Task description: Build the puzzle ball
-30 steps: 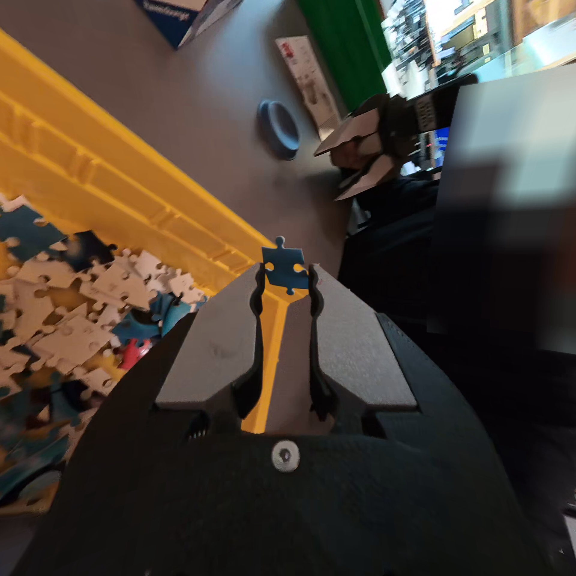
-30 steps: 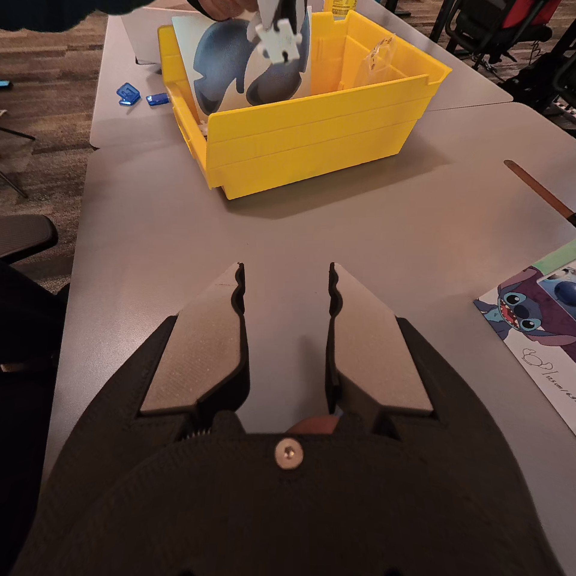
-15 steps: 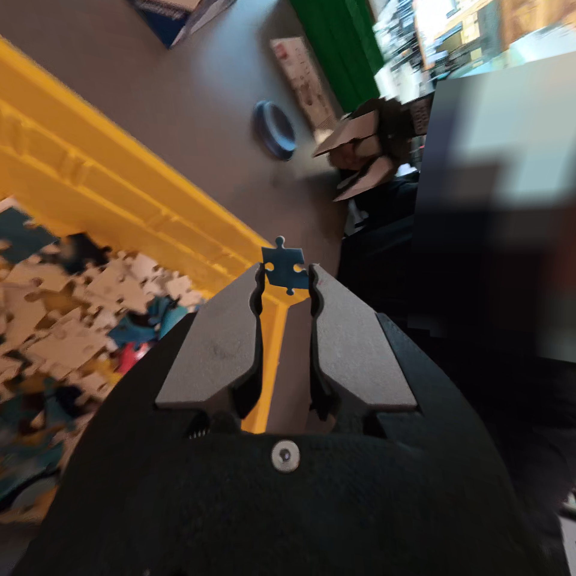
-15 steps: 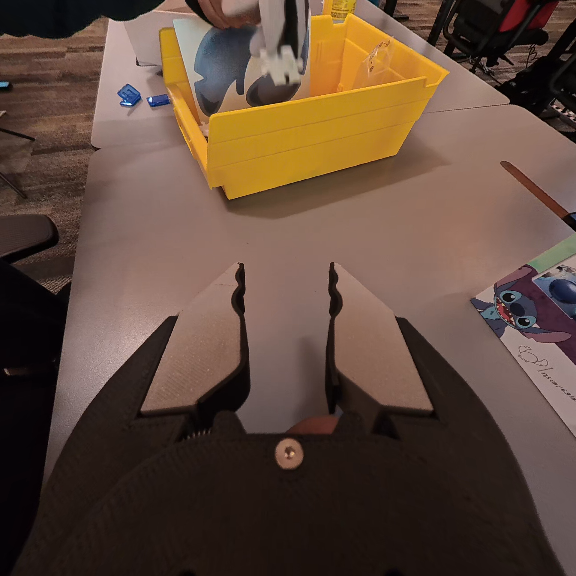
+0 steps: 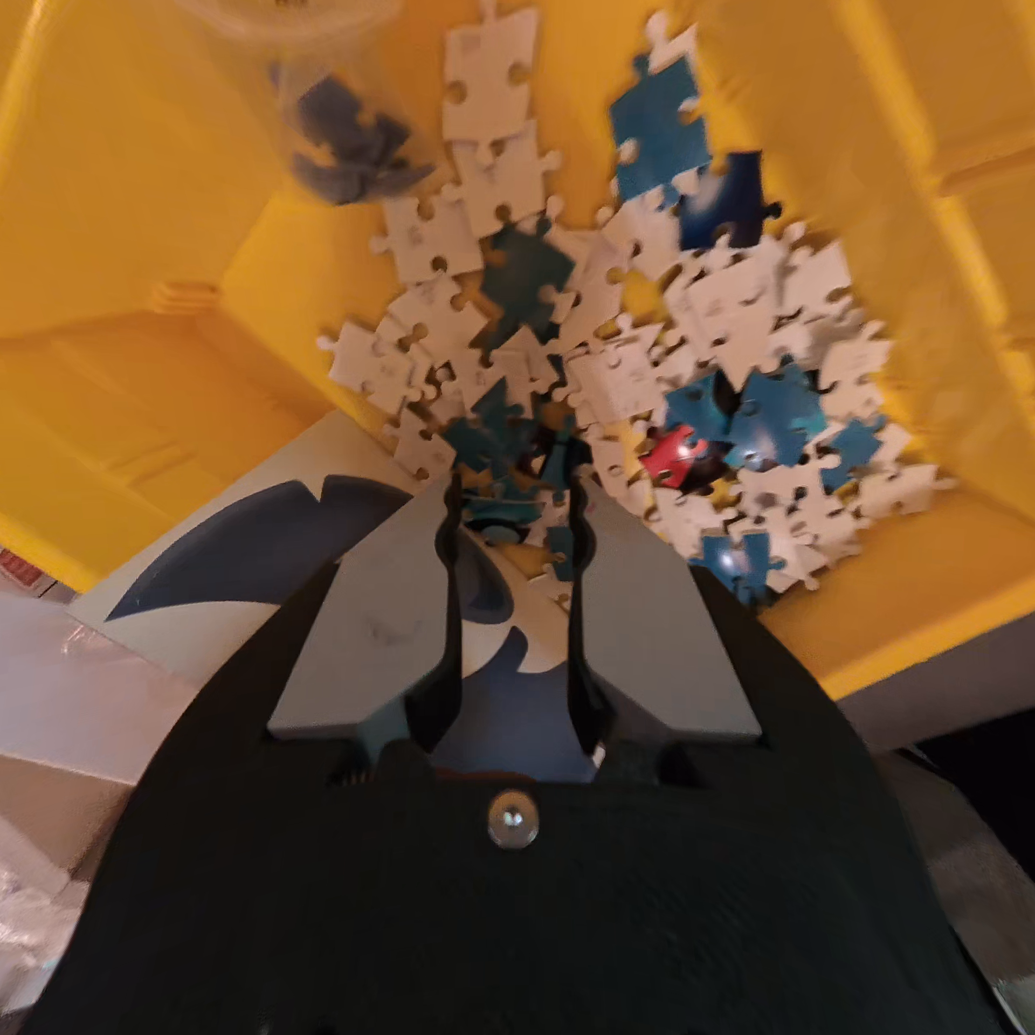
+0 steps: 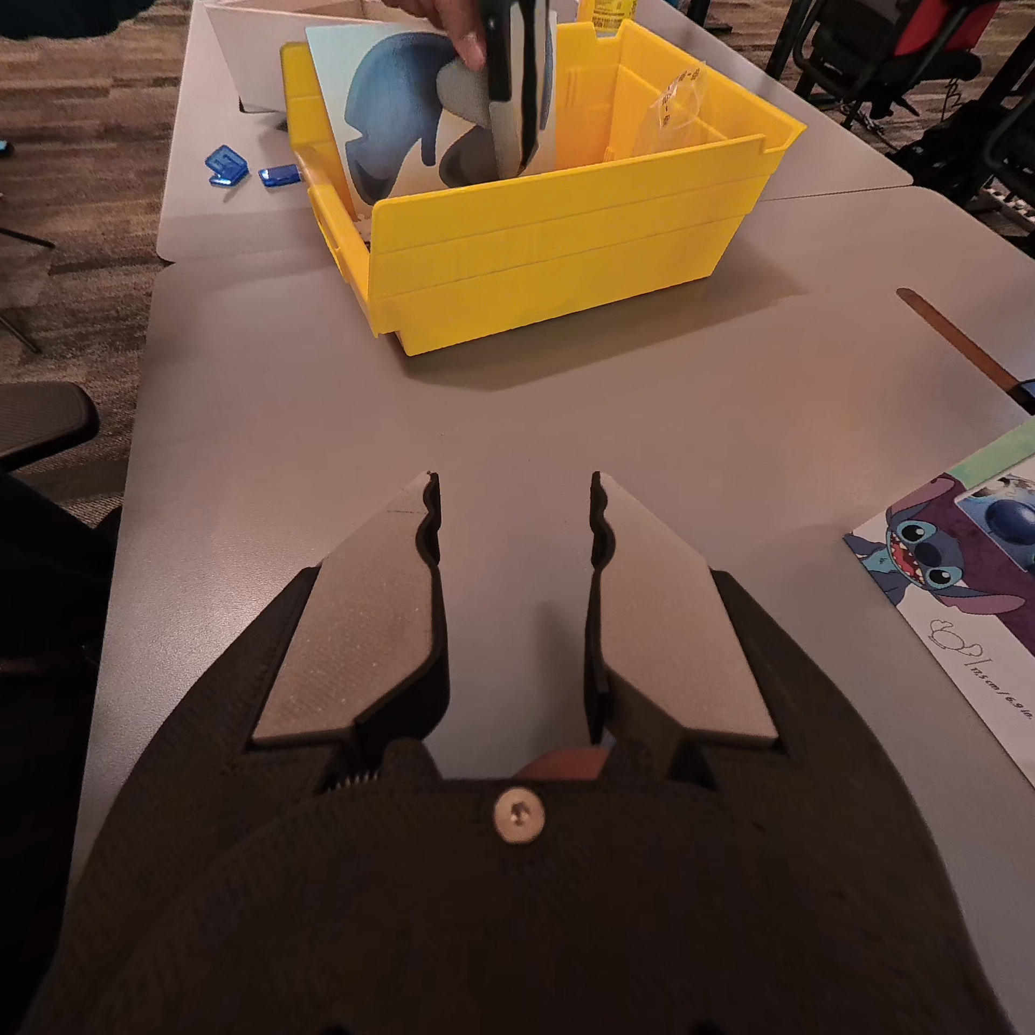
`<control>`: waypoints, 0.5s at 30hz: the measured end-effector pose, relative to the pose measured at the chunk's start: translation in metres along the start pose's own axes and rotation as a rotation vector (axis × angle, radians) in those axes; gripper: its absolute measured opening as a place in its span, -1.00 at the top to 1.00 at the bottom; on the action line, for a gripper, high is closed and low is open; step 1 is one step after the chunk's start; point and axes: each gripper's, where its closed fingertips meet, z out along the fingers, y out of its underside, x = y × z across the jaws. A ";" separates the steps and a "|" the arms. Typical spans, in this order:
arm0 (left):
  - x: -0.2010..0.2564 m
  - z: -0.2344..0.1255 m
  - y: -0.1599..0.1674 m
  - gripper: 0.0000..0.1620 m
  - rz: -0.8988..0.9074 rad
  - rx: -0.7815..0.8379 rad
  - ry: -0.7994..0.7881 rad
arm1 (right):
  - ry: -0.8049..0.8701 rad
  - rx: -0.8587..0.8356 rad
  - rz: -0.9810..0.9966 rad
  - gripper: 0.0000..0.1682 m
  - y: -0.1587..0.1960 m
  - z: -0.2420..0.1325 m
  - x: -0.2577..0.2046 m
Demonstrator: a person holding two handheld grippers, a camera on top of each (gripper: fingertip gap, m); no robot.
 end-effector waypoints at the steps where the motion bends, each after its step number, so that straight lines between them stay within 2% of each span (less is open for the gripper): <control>1: -0.002 0.004 0.004 0.55 0.004 -0.020 -0.010 | 0.000 -0.001 -0.001 0.40 0.000 0.000 0.000; 9: -0.025 0.024 0.005 0.53 0.186 -0.099 -0.247 | 0.002 0.000 0.001 0.40 0.000 0.000 0.000; 15: -0.020 0.022 -0.004 0.51 0.233 -0.088 -0.283 | -0.002 0.005 0.006 0.40 -0.001 -0.001 0.000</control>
